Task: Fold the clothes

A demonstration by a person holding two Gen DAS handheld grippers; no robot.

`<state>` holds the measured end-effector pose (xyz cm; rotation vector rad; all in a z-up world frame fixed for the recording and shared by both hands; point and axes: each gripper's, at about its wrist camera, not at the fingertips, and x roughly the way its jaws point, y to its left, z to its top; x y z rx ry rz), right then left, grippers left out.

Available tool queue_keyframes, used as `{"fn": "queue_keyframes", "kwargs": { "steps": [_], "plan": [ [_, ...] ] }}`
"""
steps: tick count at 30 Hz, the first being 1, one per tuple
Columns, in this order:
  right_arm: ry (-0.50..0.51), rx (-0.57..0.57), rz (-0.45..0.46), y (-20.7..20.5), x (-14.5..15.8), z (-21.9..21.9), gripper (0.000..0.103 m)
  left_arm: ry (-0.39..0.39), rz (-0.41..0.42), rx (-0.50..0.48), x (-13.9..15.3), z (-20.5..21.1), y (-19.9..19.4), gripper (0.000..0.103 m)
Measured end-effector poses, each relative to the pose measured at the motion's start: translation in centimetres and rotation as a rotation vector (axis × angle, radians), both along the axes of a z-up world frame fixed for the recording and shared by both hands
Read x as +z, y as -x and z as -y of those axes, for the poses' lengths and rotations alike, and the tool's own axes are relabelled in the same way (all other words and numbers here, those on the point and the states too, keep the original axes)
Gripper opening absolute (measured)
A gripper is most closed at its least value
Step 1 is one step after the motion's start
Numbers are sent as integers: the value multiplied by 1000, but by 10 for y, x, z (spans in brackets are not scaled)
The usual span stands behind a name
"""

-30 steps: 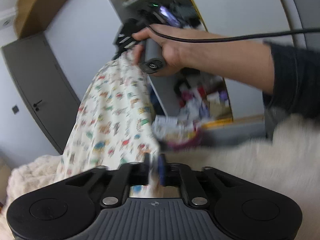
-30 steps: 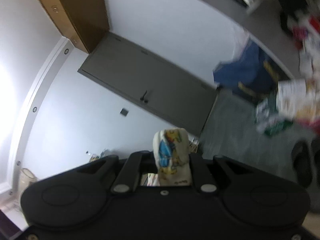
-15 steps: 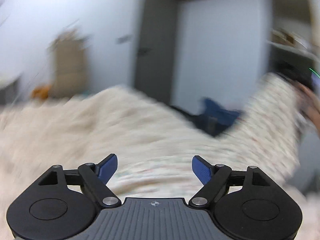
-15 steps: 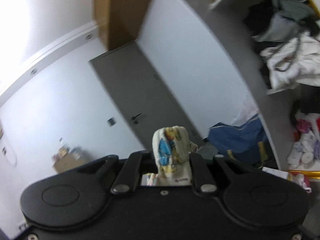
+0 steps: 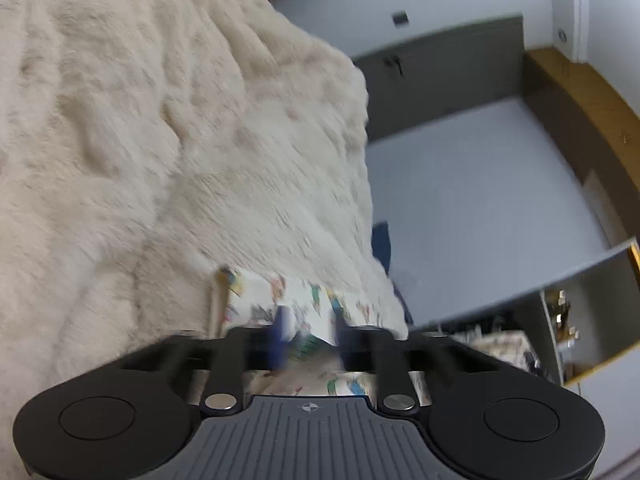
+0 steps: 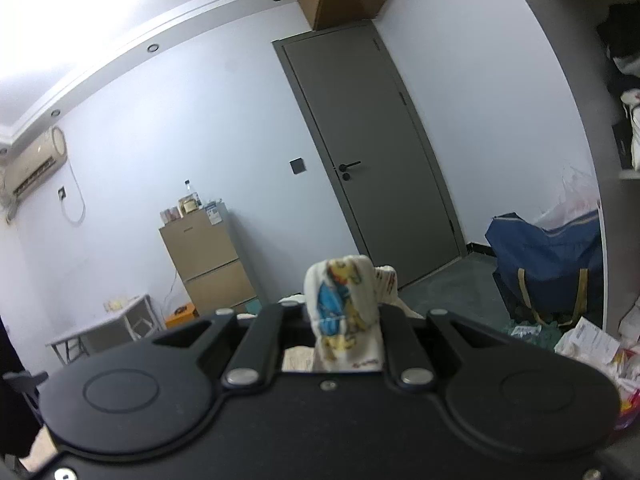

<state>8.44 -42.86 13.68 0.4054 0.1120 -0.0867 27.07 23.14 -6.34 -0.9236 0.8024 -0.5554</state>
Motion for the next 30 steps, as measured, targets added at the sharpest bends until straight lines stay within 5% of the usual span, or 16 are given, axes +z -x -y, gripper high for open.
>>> {"fn": "queue_keyframes", "kwargs": {
  "steps": [5, 11, 20, 21, 23, 24, 27, 30],
  "plan": [
    [31, 26, 10, -1, 10, -23, 9, -6, 124, 135, 29, -20, 9, 0],
    [63, 55, 24, 3, 19, -46, 9, -215, 71, 139, 37, -1, -8, 0],
    [85, 79, 31, 9, 27, -58, 9, -141, 43, 176, 24, -20, -2, 0],
    [90, 80, 33, 10, 28, -60, 9, -150, 30, 159, 23, -18, -3, 3],
    [96, 82, 35, 11, 28, -61, 9, -167, 2, 125, 20, -15, -7, 51],
    [99, 84, 36, 12, 28, -62, 9, -154, 4, 109, 18, -14, -7, 59],
    [100, 86, 33, 13, 28, -62, 9, -93, 20, 75, 13, -13, -4, 56],
    [103, 87, 27, 12, 27, -64, 9, -39, 19, 40, 11, -8, -5, 36]
  ]
}}
